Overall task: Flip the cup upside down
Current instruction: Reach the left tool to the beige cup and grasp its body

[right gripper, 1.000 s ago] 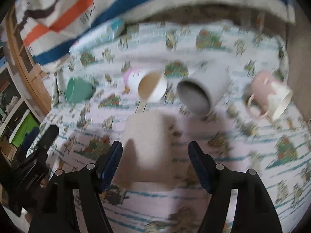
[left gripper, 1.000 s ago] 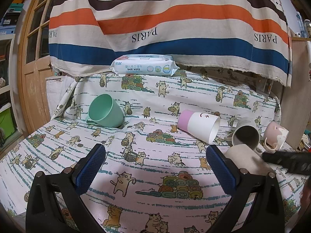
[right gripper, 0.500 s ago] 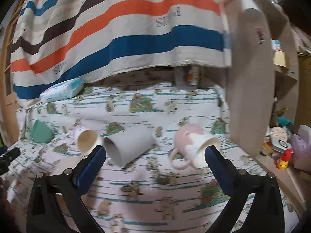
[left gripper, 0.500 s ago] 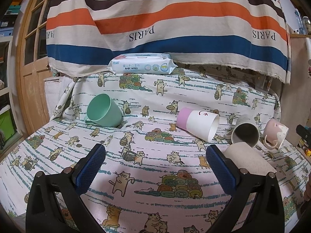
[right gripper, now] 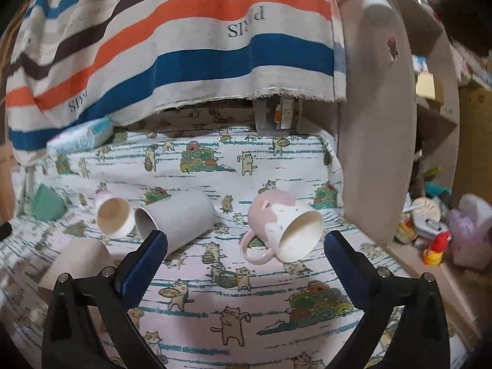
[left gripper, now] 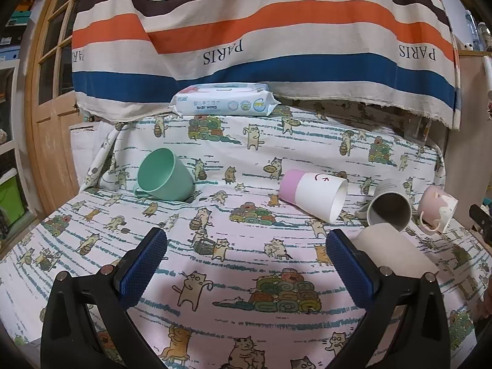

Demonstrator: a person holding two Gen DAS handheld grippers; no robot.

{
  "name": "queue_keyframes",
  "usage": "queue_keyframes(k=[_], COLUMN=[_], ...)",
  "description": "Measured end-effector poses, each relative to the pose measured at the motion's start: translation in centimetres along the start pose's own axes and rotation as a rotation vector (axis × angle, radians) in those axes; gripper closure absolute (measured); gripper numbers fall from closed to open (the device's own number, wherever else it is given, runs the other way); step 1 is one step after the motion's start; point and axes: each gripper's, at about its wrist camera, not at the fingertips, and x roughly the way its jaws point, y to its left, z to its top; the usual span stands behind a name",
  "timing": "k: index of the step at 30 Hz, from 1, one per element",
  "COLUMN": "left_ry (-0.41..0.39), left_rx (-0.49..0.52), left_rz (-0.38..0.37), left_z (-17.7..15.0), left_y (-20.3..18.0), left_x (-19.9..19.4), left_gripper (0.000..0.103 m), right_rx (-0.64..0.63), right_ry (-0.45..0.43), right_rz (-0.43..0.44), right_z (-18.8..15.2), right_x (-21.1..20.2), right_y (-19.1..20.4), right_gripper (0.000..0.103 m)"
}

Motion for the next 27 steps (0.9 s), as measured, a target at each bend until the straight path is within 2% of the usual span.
queue_keyframes(k=[2,6,9,15,18,22,27], left_ry=[0.023,0.102,0.121,0.209,0.287,0.425,0.546], left_rx=[-0.016,-0.044,-0.061,-0.064,-0.04,-0.03,-0.036], left_rz=[-0.013,-0.085,-0.128,-0.181,-0.169,-0.222,-0.207], left_z=[0.0,0.5,1.3,3.5,4.5,5.1,4.6], left_y=[-0.1,-1.2,-2.5,-5.8,-7.8,-10.7,-13.3], left_x=[0.1,0.4,0.0,0.3,1.3,3.8,7.2], left_gripper=[0.0,0.0,0.0,0.0,0.0,0.0,0.001], right_rx=[0.0,0.011,0.017,0.026,0.027,0.027,0.027], right_ry=[0.005,0.007,0.007,0.007,0.007,0.007,0.006], right_rz=[0.022,-0.005,-0.026,-0.049,-0.053,-0.053,-0.053], right_z=[0.0,0.0,0.1,0.1,0.1,0.1,0.1], right_x=[-0.1,0.0,0.0,0.0,-0.1,-0.1,-0.1], right_y=[0.0,-0.1,-0.2,-0.3,-0.4,-0.4,-0.4], right_gripper=[0.0,0.0,0.0,0.0,0.0,0.0,0.0])
